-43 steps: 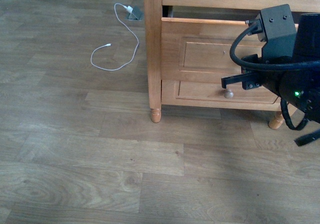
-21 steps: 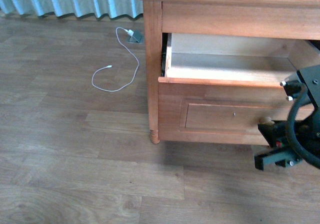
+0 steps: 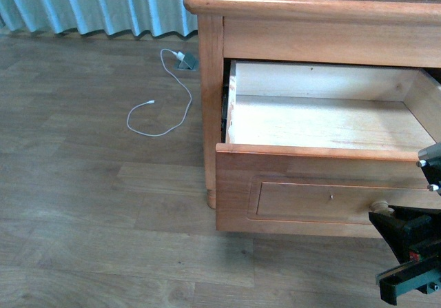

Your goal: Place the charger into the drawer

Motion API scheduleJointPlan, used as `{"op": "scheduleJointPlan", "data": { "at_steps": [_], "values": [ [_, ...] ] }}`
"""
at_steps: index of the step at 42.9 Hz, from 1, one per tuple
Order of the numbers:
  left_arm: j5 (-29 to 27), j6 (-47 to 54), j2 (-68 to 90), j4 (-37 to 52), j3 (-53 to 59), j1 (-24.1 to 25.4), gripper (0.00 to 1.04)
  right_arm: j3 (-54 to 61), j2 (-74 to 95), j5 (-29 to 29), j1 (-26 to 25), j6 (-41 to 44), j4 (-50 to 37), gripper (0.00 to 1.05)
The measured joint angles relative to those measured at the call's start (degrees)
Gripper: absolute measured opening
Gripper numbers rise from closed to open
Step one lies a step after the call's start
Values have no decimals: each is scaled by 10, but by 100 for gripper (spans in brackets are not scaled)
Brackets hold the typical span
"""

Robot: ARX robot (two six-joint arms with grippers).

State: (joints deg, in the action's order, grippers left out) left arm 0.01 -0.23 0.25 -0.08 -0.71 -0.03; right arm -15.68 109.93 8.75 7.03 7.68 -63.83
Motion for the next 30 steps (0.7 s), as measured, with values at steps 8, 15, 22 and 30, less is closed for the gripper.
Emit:
{"op": "scheduleJointPlan", "data": {
  "at_steps": [8,15,22,30],
  "values": [
    [0,0,0,0,0,0,99,11,-10,4,-6,6,-8,29],
    [0,0,0,0,0,0,99,29,-69,-1,-31,9,29,49],
    [0,0,0,0,0,0,99,31,-159,12,-59,12,98,70],
    [0,0,0,0,0,0,99,32,-304,48,-82,15,207,96]
  ]
}}
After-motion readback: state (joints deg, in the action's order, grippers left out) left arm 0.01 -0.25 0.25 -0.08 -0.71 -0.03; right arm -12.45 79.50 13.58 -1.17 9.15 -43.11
